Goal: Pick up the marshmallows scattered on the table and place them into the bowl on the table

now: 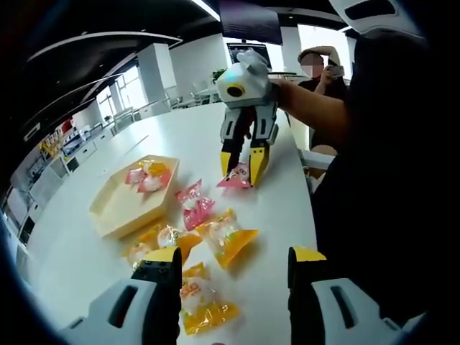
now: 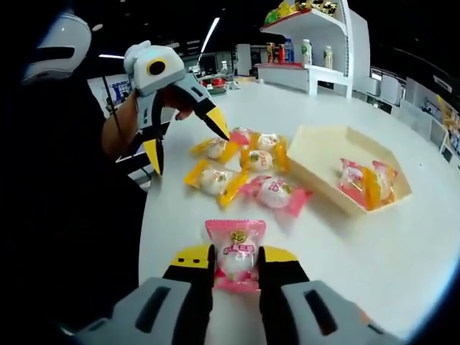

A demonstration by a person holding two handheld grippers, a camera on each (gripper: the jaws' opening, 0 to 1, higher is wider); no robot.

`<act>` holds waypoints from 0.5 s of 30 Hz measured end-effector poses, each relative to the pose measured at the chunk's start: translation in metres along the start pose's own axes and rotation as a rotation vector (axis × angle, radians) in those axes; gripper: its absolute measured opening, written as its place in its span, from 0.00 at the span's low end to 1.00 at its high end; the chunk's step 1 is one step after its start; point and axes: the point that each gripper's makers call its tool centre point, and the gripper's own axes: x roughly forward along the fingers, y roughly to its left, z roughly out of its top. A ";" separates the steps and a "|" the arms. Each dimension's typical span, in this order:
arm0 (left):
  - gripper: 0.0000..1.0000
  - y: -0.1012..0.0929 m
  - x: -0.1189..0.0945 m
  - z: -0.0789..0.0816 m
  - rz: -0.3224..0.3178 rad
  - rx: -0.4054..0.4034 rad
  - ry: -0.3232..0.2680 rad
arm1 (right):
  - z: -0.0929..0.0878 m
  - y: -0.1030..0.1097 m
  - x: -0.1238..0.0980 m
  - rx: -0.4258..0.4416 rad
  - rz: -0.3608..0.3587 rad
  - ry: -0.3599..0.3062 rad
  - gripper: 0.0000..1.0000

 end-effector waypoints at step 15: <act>0.59 0.001 -0.001 0.000 0.001 0.003 -0.004 | 0.001 0.002 0.002 -0.022 -0.004 0.025 0.24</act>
